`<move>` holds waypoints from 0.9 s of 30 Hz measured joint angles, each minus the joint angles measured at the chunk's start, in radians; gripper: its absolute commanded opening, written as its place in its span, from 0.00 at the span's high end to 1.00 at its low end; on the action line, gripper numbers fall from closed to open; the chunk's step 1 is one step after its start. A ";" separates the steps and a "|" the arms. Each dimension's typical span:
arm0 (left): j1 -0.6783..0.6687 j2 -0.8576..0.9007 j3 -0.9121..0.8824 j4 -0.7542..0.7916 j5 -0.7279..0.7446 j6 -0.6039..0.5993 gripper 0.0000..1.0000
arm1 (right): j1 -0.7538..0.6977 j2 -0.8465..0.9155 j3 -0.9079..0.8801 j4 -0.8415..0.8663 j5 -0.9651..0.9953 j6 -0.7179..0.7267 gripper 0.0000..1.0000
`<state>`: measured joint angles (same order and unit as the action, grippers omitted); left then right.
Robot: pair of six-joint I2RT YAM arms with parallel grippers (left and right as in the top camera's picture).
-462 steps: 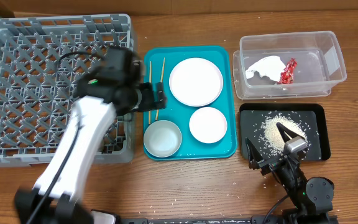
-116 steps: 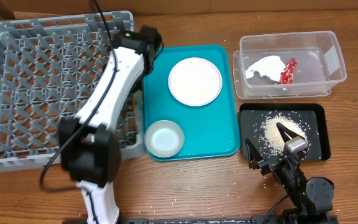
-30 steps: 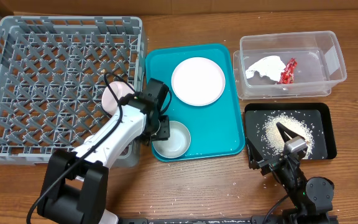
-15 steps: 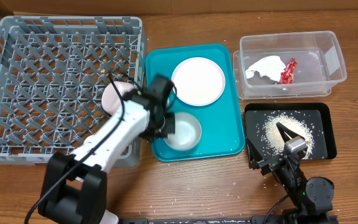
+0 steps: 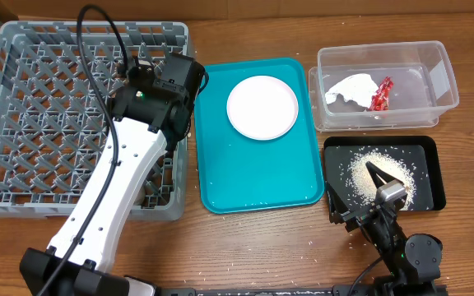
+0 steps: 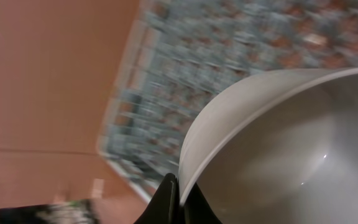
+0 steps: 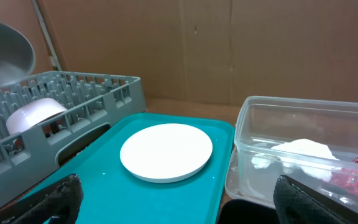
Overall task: Sort waste into correct bins and load items into the dishwasher
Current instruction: 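Carry the white bowl into the dish rack with the left gripper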
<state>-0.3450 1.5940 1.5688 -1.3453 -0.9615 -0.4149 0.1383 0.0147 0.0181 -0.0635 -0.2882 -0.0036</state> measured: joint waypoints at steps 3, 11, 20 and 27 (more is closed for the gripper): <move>0.020 0.010 0.000 -0.001 -0.120 -0.002 0.96 | 0.000 0.000 0.000 0.000 0.000 0.000 0.00; 0.132 0.092 -0.035 0.065 -0.220 -0.005 0.96 | 0.000 0.000 0.000 0.001 0.000 0.000 0.00; 0.136 0.293 -0.060 0.081 -0.234 -0.004 0.96 | 0.000 0.000 0.000 0.000 0.000 0.000 0.00; 0.136 0.333 -0.060 0.079 -0.277 -0.005 0.96 | 0.000 0.000 0.000 0.000 0.000 0.000 0.00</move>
<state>-0.2092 1.9274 1.5093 -1.2659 -1.2385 -0.4194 0.1383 0.0147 0.0181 -0.0635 -0.2882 -0.0032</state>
